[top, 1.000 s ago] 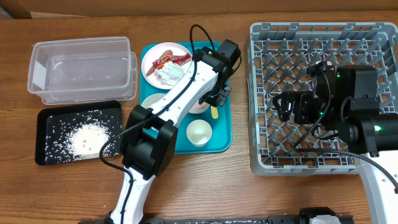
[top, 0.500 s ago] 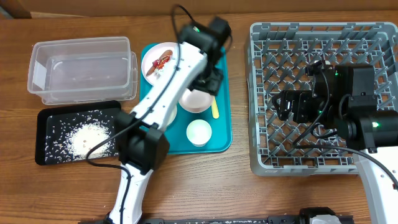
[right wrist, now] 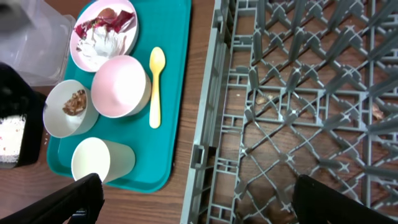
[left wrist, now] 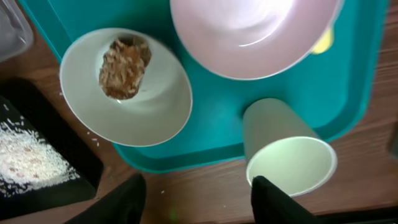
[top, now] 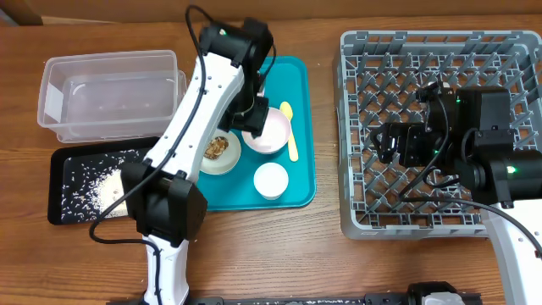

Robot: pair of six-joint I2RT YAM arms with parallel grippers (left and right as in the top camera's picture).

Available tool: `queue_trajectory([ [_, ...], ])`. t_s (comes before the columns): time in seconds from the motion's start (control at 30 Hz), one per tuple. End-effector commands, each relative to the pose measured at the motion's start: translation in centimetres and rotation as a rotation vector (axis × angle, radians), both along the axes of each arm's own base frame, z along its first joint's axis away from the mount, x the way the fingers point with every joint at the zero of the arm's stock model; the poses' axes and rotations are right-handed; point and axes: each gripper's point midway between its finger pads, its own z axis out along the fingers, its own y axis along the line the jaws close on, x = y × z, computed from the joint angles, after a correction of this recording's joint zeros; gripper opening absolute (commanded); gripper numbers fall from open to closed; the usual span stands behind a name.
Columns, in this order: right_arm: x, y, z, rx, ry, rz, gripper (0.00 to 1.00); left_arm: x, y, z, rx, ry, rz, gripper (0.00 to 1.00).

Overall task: Sort waste into correct bins and load items into the dishwasher
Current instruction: 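Grasp the small white bowl of brown food with the left gripper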

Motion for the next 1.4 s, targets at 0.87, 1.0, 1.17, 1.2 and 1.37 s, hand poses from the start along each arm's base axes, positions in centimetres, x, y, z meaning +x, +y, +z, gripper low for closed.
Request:
queue_trajectory([
  [0.87,0.3,0.0,0.6,0.006,-0.024,0.001,1.0,-1.4,1.8,-11.7,0.077,0.027,0.062,0.19],
  [1.0,0.3,0.0,0.6,0.006,-0.024,0.001,1.0,-1.3,1.8,-11.7,0.076,0.023,0.066,0.04],
  [1.17,0.3,0.0,0.6,0.006,-0.025,0.001,1.0,-1.8,1.3,-11.1,0.051,0.052,0.07,0.04],
  [1.2,0.3,0.0,0.6,0.006,-0.024,0.0,1.0,-1.9,1.1,-10.5,0.036,0.061,0.074,0.04],
  [1.37,0.3,0.0,0.6,0.006,-0.024,0.001,1.0,-0.9,0.2,-6.0,-0.023,0.033,0.088,0.04],
])
